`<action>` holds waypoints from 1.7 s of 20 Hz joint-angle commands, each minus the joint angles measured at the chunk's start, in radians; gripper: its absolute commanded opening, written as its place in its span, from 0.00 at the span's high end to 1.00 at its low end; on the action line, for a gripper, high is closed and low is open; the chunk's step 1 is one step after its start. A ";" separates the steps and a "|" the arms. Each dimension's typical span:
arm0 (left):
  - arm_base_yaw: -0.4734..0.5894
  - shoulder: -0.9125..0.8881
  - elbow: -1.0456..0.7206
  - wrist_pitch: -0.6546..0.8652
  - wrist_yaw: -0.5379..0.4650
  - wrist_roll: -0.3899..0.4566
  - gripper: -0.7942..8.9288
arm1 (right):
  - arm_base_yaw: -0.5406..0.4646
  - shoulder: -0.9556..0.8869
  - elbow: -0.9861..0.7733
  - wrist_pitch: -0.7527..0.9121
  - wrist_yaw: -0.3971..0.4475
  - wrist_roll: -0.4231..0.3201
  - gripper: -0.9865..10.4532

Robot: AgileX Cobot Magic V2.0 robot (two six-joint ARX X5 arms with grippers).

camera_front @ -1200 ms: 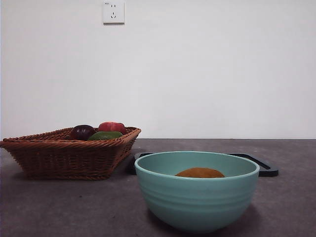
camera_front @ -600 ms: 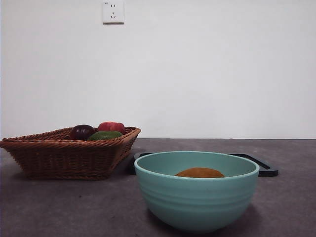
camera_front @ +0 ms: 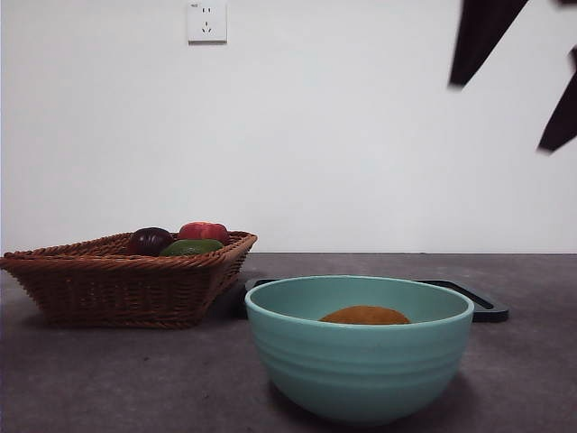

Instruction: Pick up the wifruite, put it on the bowl, pick up the plate, put it on desk

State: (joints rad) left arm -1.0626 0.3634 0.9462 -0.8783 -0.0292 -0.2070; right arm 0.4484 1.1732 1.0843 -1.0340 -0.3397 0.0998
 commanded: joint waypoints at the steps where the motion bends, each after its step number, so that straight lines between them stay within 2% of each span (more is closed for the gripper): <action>1: -0.008 0.000 0.008 0.012 -0.005 0.012 0.28 | 0.033 0.083 0.017 0.014 0.004 -0.015 0.34; 6: -0.008 0.000 0.008 0.012 -0.005 0.012 0.28 | 0.097 0.228 0.017 0.022 0.119 -0.014 0.35; 18: -0.008 0.000 0.008 0.012 -0.005 0.013 0.28 | 0.179 0.467 0.017 0.058 0.160 -0.009 0.35; 24: -0.008 0.000 0.008 0.013 -0.005 0.016 0.28 | 0.192 0.500 0.017 0.104 0.154 -0.006 0.61; 29: -0.008 0.000 0.008 0.013 -0.005 0.016 0.28 | 0.197 0.500 0.017 0.118 0.146 -0.003 0.88; 30: -0.008 0.000 0.008 0.013 -0.005 0.016 0.28 | 0.199 0.500 0.017 0.120 0.143 -0.003 0.90; 34: -0.008 0.000 0.008 0.012 -0.005 0.015 0.28 | 0.205 0.500 0.018 0.128 0.128 0.012 0.90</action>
State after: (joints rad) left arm -1.0626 0.3634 0.9462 -0.8783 -0.0292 -0.2005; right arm 0.6453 1.6512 1.0847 -0.9077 -0.2123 0.1040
